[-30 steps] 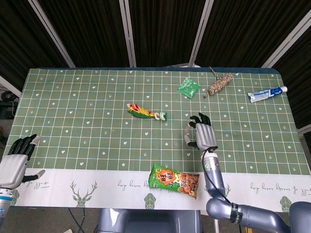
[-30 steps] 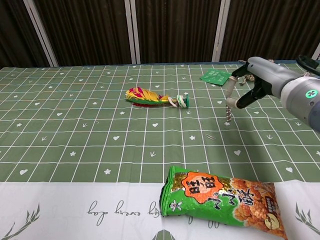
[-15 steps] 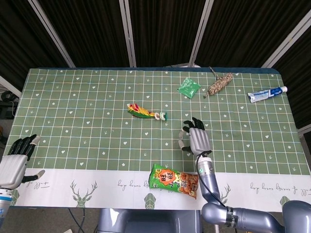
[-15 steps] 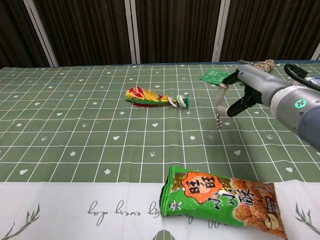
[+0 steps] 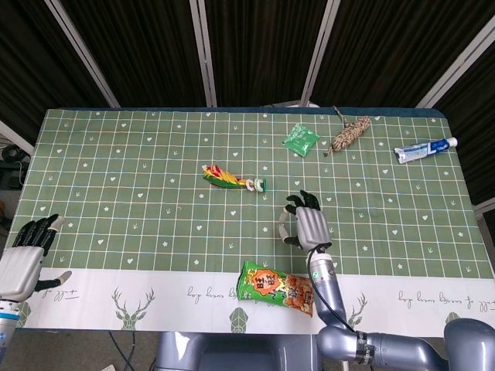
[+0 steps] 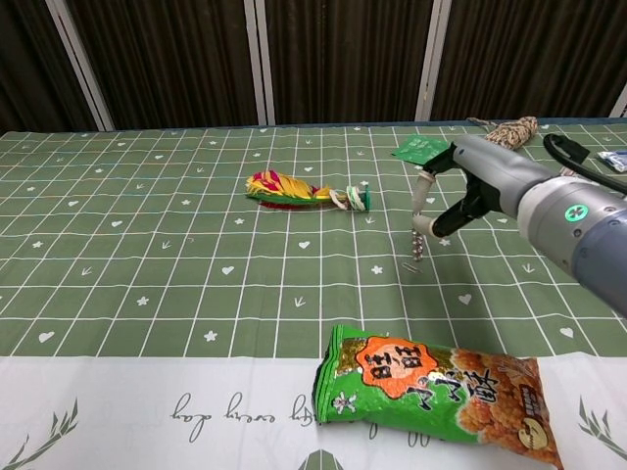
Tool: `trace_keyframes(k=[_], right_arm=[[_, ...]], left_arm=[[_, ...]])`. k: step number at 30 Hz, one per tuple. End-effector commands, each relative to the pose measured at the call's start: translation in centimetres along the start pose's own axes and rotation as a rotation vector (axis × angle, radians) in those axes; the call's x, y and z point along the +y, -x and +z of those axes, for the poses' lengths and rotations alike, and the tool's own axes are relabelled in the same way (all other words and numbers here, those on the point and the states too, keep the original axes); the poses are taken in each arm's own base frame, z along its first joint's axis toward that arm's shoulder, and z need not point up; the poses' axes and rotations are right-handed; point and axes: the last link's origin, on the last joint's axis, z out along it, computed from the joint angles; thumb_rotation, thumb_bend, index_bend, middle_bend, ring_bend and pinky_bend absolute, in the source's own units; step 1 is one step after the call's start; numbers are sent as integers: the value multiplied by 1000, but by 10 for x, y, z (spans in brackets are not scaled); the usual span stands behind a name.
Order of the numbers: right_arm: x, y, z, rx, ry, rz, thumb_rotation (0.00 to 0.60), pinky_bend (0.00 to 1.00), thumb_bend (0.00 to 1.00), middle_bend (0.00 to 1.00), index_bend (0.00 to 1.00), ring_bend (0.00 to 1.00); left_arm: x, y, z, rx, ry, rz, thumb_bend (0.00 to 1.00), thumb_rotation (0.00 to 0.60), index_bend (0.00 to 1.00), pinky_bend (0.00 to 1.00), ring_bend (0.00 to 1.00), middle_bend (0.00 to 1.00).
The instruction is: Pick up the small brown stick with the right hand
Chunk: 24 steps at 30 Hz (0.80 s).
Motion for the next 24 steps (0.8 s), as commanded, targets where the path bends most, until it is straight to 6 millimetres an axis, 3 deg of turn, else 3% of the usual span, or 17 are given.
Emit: trace_keyframes(k=[1,24], right_arm=[[-1,2,-1,-4,-2,3,600,30,332,191,614,0],[-2,9,2,-5,4,-18,600,30,335,191,617,0]], left_arm=[[0,0,0,0,0,0,118,600,0,0,0,0],[0,0,0,-4,0,-4,117,600,0,0,0,0]])
